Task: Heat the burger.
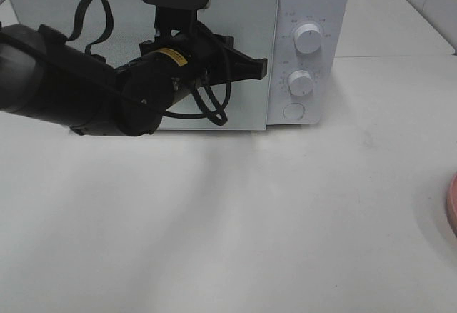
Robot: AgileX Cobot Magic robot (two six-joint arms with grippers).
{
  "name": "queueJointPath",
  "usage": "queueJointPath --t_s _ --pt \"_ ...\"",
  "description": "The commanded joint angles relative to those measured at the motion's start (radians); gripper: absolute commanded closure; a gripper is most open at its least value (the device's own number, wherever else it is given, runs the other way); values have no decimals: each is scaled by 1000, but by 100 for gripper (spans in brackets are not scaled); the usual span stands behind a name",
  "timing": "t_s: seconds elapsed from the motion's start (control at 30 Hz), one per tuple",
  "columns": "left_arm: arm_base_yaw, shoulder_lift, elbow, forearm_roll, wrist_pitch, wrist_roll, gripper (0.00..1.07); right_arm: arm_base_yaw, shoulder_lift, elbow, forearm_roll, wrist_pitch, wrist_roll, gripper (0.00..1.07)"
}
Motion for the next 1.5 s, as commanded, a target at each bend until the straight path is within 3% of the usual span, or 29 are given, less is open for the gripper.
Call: queueJointPath --t_s 0.03,0.37,0.53,0.8,1.07,1.13,1.17,1.2,1.23,1.27,1.3,1.33,1.4,1.5 --pt "31 13 -61 -63 -31 18 107 -7 -27 6 -1 -5 -12 31" --pt "91 48 -162 -51 55 19 107 -7 -27 6 -1 -5 -12 31" --pt "83 43 -161 -10 73 40 107 -7 -27 6 -1 -5 -12 31" --pt "59 -6 -155 -6 297 41 107 -7 -27 6 -1 -5 -12 31" --pt "30 -97 -65 11 442 40 105 -7 -27 6 -1 -5 -12 31" --pt "18 -137 -30 21 532 40 91 -7 -27 6 -1 -5 -12 31" --pt "18 -137 -30 21 532 40 91 -7 -27 6 -1 -5 -12 31" --pt "19 -163 -23 22 644 40 69 -7 -27 6 -1 -5 -12 31" --pt "19 -163 -23 22 644 40 69 -7 -27 6 -1 -5 -12 31" --pt "19 -175 -23 22 700 40 54 -7 -27 6 -1 -5 -12 31" --pt "19 -192 -23 22 827 36 27 -7 -27 6 -1 -5 -12 31" --pt "19 -192 -23 22 827 36 27 -7 -27 6 -1 -5 -12 31" --pt "19 -223 -23 26 1007 36 5 -7 -27 6 -1 -5 -12 31" --pt "19 -256 -23 28 1139 36 7 -7 -27 6 -1 -5 -12 31"
